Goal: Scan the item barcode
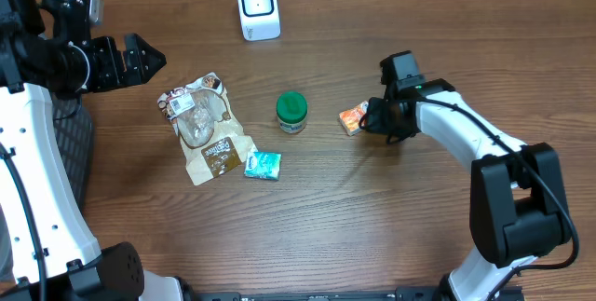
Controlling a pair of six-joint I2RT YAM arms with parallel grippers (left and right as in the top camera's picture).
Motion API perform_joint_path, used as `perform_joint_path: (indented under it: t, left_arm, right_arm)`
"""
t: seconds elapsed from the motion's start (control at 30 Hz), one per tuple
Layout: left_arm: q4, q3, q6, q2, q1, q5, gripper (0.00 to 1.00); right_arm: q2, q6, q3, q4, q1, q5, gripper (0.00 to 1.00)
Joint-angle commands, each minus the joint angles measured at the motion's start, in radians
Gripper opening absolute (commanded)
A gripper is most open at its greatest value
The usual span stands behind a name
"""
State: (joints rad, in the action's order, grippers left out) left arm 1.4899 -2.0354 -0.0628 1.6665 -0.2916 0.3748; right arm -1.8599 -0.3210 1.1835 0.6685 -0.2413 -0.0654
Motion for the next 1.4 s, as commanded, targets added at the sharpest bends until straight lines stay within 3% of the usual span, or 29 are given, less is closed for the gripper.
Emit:
perform_joint_path:
  t: [0.0, 0.17, 0.27, 0.37, 0.47, 0.67, 1.0, 1.37]
  left_arm:
    - [-0.002, -0.013, -0.020, -0.011, -0.001, 0.010, 1.00]
    - [-0.002, -0.013, -0.020, -0.011, -0.001, 0.010, 1.00]
    - [-0.002, -0.013, -0.020, -0.011, -0.001, 0.010, 1.00]
    - [-0.002, -0.013, -0.020, -0.011, -0.001, 0.010, 1.00]
    - [-0.002, -0.013, -0.020, -0.011, -0.001, 0.010, 1.00]
    - [-0.002, -0.013, -0.020, -0.011, -0.001, 0.010, 0.99]
    - [-0.002, -0.013, -0.020, -0.011, -0.001, 0.010, 1.00]
    - [-0.002, -0.013, -0.020, -0.011, -0.001, 0.010, 0.99]
  right_arm:
    - [0.001, 0.140, 0.042, -0.015, 0.013, -0.094, 0.41]
    - [0.001, 0.060, 0.108, -0.027, 0.011, -0.251, 0.37]
    - [0.000, -0.143, 0.105, -0.097, 0.001, -0.267, 0.33]
    - [-0.006, -0.359, 0.083, -0.198, -0.037, -0.181, 0.33]
    - [-0.043, -0.463, 0.081, -0.283, -0.103, -0.056, 0.33]
    - [-0.118, -0.487, 0.081, -0.335, -0.174, -0.055, 0.33]
    - [-0.117, -0.474, 0.090, -0.174, -0.160, -0.074, 0.33]
    - [-0.018, -0.230, 0.200, 0.113, -0.104, -0.063, 0.34]
